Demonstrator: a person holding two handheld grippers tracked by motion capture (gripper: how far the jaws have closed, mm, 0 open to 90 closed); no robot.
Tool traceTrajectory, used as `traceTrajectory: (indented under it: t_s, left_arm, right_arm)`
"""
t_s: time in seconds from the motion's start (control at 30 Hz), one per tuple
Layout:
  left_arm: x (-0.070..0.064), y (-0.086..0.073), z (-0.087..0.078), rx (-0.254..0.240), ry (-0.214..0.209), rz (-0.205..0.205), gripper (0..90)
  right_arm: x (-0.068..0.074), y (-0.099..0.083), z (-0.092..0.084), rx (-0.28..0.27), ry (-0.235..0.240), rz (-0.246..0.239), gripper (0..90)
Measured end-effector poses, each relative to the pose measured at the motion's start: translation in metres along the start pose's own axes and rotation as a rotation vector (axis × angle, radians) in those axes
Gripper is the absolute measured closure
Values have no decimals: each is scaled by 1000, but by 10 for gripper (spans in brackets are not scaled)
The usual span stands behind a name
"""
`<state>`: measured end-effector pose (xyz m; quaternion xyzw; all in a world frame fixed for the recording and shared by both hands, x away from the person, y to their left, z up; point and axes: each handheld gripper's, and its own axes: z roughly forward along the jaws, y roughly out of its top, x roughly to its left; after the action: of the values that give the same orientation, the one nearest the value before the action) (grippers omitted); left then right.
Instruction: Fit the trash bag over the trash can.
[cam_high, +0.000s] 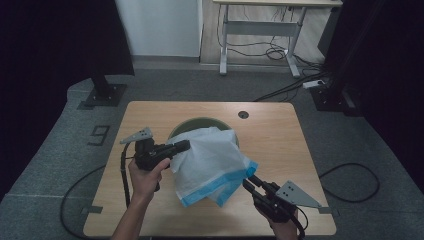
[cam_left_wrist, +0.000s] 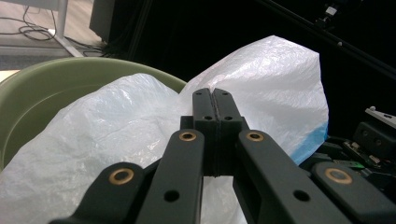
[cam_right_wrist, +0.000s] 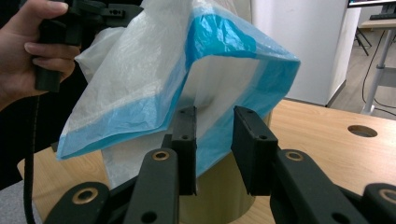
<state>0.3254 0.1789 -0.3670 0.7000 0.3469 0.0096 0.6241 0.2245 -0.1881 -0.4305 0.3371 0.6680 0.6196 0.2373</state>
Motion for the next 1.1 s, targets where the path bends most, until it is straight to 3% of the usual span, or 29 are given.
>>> traceTrajectory:
  t_s: [0.37,1.1]
  left_arm:
    - [1,-1,2,-3,-3,-7,900]
    - [2,-1,2,-4,-7,-13,900]
  right_arm:
    - [4,6,-2,-15,24,-1,693]
    - [14,-7,17,38,59,-7,691]
